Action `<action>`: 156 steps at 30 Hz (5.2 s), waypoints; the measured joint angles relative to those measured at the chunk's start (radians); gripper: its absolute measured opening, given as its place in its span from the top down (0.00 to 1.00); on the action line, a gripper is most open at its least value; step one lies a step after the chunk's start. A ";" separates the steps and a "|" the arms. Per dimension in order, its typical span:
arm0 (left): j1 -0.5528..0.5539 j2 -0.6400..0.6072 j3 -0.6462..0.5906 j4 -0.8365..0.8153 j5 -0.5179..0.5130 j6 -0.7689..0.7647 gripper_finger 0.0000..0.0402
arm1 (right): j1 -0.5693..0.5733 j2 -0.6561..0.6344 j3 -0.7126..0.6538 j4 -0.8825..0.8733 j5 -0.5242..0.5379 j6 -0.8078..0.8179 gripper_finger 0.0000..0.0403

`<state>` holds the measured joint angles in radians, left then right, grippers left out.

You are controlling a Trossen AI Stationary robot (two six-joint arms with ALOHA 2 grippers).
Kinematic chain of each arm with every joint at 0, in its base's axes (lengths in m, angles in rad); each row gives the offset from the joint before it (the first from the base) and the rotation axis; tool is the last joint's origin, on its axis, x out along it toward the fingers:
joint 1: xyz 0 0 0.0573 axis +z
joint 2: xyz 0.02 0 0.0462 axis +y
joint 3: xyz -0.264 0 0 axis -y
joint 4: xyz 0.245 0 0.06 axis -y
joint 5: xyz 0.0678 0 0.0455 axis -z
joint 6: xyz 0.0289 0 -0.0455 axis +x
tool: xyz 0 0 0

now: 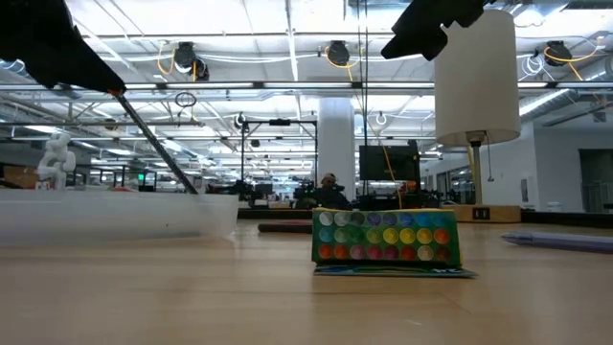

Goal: Pack school essentials
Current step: Put the black pencil into the supply box, then put the blue pen into the supply box

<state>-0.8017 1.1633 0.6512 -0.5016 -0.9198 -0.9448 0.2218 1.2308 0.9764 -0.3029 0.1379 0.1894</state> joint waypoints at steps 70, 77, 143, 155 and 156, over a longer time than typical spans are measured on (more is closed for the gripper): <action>0.079 0.002 -0.094 0.378 0.185 0.189 0.59 | 0.530 0.092 -0.257 -0.068 0.252 0.712 0.49; 0.079 0.002 -0.094 0.392 0.184 0.218 0.59 | 0.584 0.227 -0.257 -0.062 0.275 0.784 0.49; 0.080 0.002 -0.093 0.409 0.145 0.246 0.59 | 0.641 0.284 -0.262 -0.049 0.388 0.735 0.89; 0.084 0.002 -0.093 0.638 0.125 0.493 0.59 | 0.514 0.214 -0.258 0.122 0.408 0.409 0.89; 0.087 0.002 -0.093 0.663 0.127 0.532 0.59 | 0.497 0.214 -0.258 0.148 0.407 0.360 0.89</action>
<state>-0.7149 1.1648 0.5582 0.1611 -0.7925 -0.4128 0.7188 1.4452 0.7181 -0.1546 0.5452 0.5491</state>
